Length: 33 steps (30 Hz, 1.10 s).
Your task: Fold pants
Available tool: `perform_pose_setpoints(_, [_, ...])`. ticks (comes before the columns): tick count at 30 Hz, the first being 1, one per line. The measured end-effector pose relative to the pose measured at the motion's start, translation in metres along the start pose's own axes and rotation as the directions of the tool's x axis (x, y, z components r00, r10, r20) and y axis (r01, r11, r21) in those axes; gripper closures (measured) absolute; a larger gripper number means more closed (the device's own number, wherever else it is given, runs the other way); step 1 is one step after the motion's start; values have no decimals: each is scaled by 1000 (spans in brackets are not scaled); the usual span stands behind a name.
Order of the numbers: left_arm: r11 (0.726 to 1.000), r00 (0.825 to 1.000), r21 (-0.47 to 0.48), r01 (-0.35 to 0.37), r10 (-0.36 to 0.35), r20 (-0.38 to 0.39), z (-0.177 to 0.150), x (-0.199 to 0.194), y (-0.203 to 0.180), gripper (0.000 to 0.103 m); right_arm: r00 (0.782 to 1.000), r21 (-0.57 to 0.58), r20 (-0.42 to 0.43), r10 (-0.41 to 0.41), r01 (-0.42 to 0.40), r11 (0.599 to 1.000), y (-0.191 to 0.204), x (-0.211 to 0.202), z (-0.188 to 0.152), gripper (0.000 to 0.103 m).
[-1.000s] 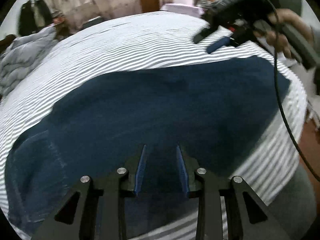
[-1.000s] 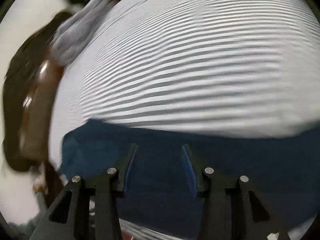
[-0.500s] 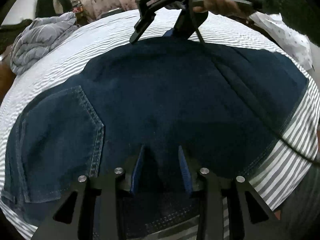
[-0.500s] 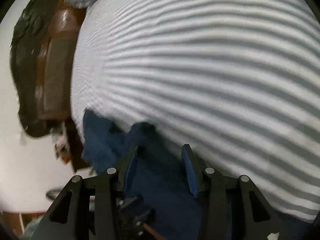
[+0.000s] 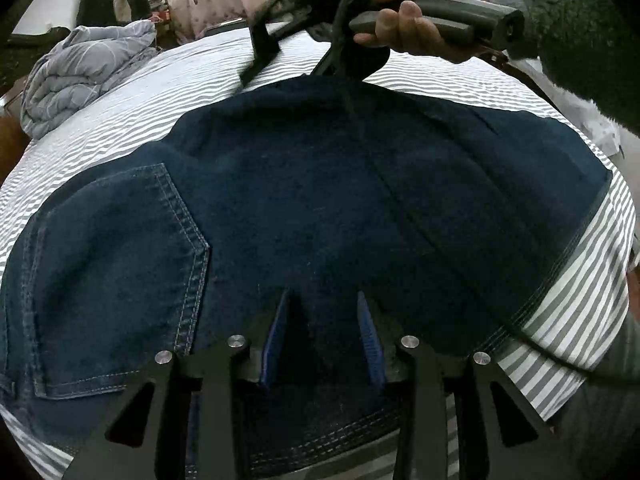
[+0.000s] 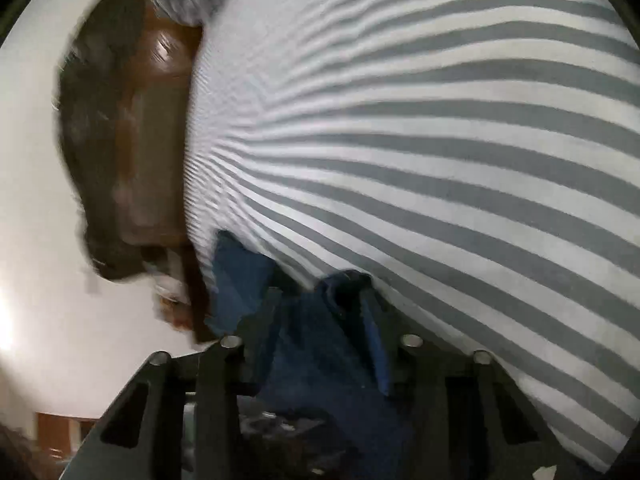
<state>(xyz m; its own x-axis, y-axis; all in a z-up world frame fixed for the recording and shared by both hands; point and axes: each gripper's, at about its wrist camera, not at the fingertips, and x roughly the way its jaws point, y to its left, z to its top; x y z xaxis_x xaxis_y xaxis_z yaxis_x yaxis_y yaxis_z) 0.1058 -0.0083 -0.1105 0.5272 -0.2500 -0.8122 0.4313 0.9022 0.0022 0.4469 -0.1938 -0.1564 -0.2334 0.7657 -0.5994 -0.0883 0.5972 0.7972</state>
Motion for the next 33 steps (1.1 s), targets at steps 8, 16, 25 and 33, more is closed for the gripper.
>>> perform_pose_setpoints(8, [1000, 1000, 0, -6, 6, -2, 1, -1, -1, 65, 984, -61, 175, -39, 50, 997, 37, -34, -17, 102])
perform_pose_setpoints(16, [1000, 1000, -8, -8, 8, -1, 0, 0, 0, 65, 955, -14, 275, -111, 119, 993, 46, -59, 10, 92])
perform_pose_setpoints(25, [1000, 1000, -18, -4, 4, 2, -2, -1, 1, 64, 999, 24, 11, -47, 46, 999, 17, -10, 2, 71])
perform_pose_setpoints(33, [999, 999, -33, -2, 1, -33, 3, 0, 5, 64, 994, -71, -89, -68, 61, 996, 20, 3, -2, 72])
